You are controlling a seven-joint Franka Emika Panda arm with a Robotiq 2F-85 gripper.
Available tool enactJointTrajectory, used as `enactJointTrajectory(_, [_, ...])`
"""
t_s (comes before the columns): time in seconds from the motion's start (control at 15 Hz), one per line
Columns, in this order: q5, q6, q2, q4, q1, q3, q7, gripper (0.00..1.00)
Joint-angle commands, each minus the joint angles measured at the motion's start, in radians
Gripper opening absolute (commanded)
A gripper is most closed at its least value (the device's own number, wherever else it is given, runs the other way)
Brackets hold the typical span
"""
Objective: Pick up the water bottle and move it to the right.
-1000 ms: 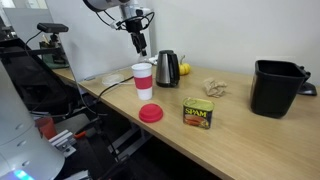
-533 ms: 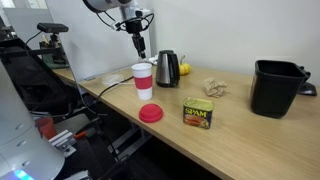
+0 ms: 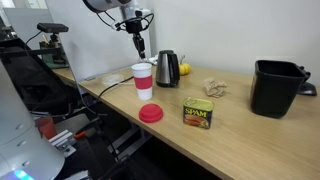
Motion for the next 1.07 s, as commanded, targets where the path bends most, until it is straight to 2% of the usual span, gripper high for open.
enactJointTrajectory(0.0, [-0.015, 0.003, -0.008, -0.003, -0.003, 0.001, 0.013, 0.10])
enactJointTrajectory(0.6, [0.000, -0.034, -0.093, -0.002, -0.010, 0.009, -0.001, 0.10])
enactJointTrajectory(0.8, [0.000, -0.067, -0.128, 0.029, -0.004, 0.032, 0.010, 0.10])
enactJointTrajectory(1.0, [0.014, -0.042, -0.148, 0.046, -0.006, 0.057, 0.007, 0.10])
